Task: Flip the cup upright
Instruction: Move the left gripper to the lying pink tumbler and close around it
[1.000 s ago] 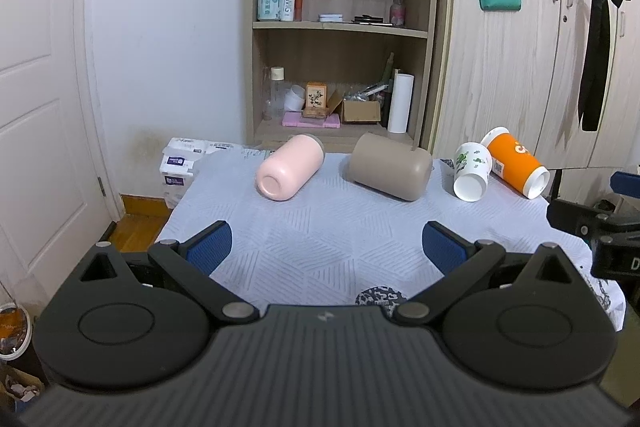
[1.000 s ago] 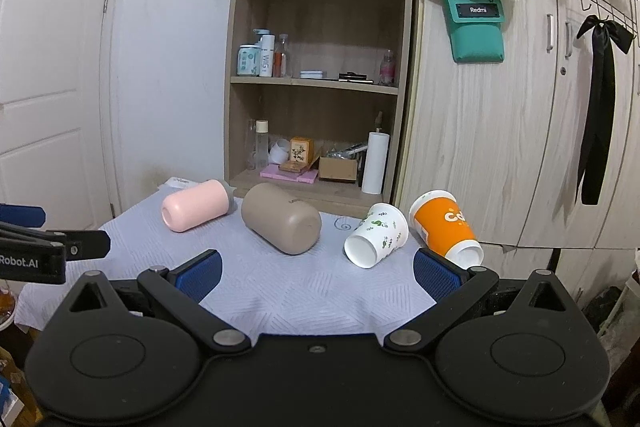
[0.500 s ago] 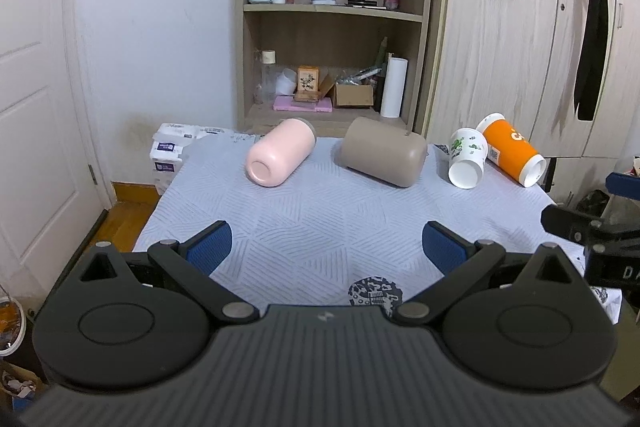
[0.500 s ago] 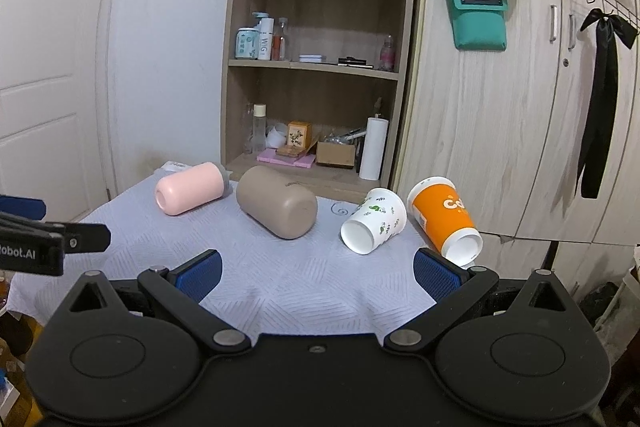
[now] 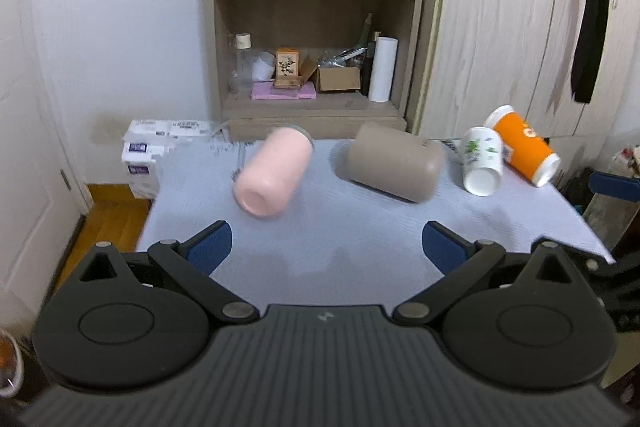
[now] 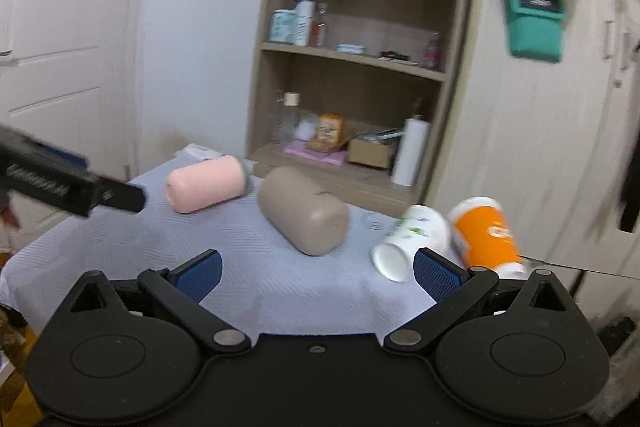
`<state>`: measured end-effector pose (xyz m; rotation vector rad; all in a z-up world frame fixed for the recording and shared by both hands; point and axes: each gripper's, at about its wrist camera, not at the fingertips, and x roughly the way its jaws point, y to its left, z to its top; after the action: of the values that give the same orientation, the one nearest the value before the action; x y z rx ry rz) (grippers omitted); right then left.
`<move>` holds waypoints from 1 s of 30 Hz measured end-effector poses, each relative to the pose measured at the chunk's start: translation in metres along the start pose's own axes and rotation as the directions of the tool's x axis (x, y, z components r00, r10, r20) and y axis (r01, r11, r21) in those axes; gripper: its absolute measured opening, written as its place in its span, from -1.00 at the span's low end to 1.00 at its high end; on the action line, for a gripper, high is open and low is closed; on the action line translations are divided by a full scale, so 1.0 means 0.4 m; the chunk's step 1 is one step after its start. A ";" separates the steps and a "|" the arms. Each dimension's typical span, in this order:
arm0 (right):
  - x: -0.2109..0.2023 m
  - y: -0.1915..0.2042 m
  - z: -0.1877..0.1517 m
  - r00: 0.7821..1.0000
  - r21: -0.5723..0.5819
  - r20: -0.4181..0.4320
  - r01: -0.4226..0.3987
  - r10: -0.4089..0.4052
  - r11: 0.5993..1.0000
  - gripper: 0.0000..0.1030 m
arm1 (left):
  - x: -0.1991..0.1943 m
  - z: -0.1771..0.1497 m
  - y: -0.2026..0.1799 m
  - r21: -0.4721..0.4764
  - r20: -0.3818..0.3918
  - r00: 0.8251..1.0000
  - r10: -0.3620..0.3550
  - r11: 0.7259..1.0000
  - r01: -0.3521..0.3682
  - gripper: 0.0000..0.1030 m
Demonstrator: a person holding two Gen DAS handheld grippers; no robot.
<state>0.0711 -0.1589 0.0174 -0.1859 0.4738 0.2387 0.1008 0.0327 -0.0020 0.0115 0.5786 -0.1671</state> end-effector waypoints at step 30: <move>0.338 0.049 0.047 0.926 0.186 -0.240 -0.252 0.292 0.950 1.00 | 0.526 0.203 0.219 -0.050 -0.465 0.856 -0.227 0.972 0.230 0.20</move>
<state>0.1907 -0.1111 -0.0324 -0.0001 0.7837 0.4530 0.3324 0.0819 -0.0519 -0.0109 1.0669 -0.4063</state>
